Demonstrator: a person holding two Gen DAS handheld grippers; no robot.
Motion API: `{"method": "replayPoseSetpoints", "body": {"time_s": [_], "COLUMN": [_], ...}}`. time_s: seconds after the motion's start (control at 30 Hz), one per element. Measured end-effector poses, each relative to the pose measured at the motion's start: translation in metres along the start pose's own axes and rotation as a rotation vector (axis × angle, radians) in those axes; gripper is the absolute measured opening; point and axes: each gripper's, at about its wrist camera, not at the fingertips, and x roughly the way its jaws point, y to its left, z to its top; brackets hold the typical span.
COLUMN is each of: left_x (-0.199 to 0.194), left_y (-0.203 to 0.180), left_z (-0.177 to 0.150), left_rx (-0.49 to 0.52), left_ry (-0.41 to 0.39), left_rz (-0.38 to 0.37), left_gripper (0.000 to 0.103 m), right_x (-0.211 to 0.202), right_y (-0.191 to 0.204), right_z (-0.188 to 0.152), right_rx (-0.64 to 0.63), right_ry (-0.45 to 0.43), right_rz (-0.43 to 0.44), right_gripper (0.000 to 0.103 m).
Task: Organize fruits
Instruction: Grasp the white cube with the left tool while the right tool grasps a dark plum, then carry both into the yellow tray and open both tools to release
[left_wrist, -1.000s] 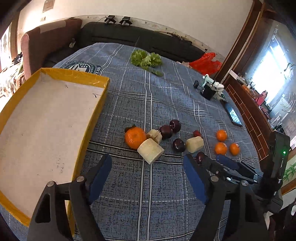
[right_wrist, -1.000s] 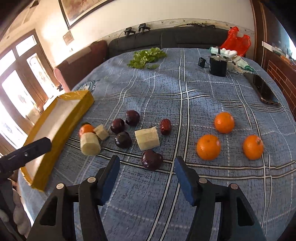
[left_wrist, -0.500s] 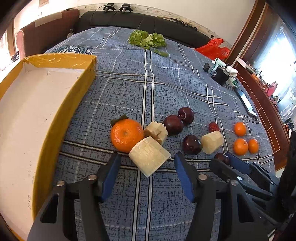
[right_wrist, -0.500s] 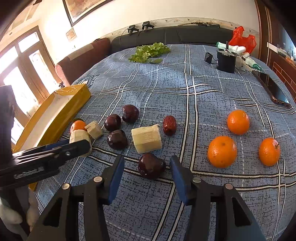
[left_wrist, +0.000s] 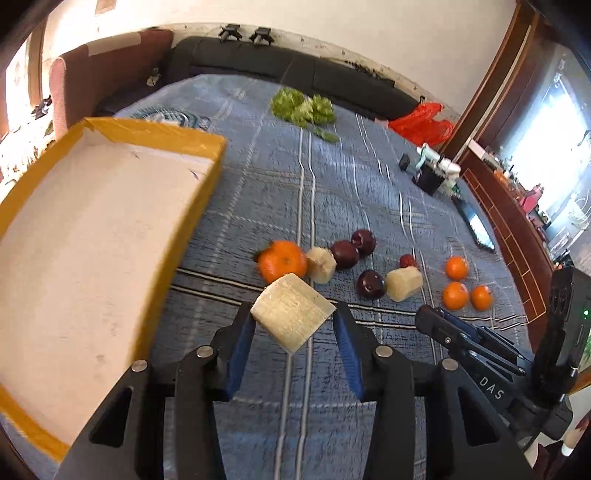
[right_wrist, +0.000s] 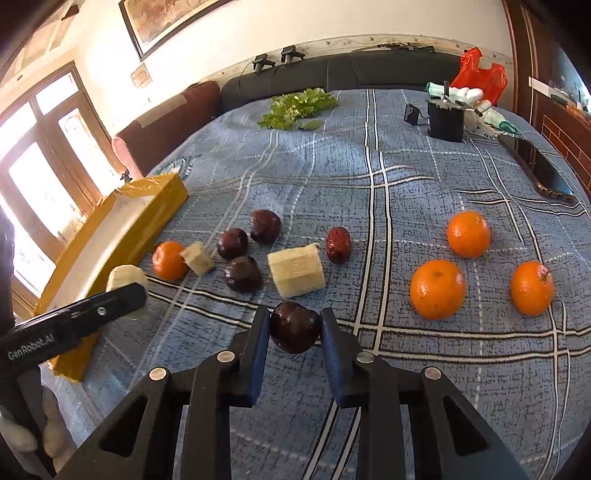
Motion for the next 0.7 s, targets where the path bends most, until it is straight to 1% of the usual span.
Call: {"method": "replayPoseSetpoints", "body": {"time_s": [0.07, 0.17, 0.27, 0.3, 0.33, 0.43, 0.47, 0.5, 0.6, 0.7], "left_x": [-0.021, -0.050, -0.070, -0.074, -0.076, -0.076, -0.074, -0.073, -0.067, -0.062], "left_y": [0.012, 0.038, 0.066, 0.078, 0.090, 0.120, 0.133, 0.142, 0.169, 0.186], "left_z": [0.003, 0.006, 0.007, 0.007, 0.006, 0.003, 0.001, 0.000, -0.004, -0.006], "left_rx": [-0.005, -0.020, -0.042, -0.050, -0.063, -0.102, -0.117, -0.130, -0.180, -0.210], "left_ry": [-0.037, -0.089, -0.130, -0.138, -0.139, -0.126, -0.120, -0.114, -0.098, -0.082], "left_rz": [0.022, 0.096, 0.182, 0.222, 0.253, 0.302, 0.324, 0.339, 0.359, 0.364], "left_gripper": [0.043, 0.043, 0.043, 0.043, 0.043, 0.043, 0.043, 0.043, 0.043, 0.043], "right_x": [-0.011, -0.028, -0.037, -0.037, -0.036, -0.021, -0.014, -0.004, 0.026, 0.049], "right_y": [0.007, 0.034, 0.077, 0.099, 0.113, 0.165, 0.179, 0.198, 0.237, 0.263], "right_z": [0.001, 0.008, 0.017, 0.021, 0.023, 0.026, 0.025, 0.023, 0.012, -0.001], "right_rx": [0.005, -0.023, -0.083, -0.110, -0.128, -0.185, -0.201, -0.228, -0.283, -0.342], "right_ry": [-0.012, -0.031, -0.037, -0.029, -0.023, 0.018, 0.029, 0.046, 0.112, 0.153], "right_rz": [0.025, 0.090, 0.181, 0.227, 0.251, 0.329, 0.341, 0.347, 0.355, 0.333], "right_gripper": [0.030, 0.031, 0.031, 0.031, 0.031, 0.031, 0.031, 0.031, 0.031, 0.031]}}
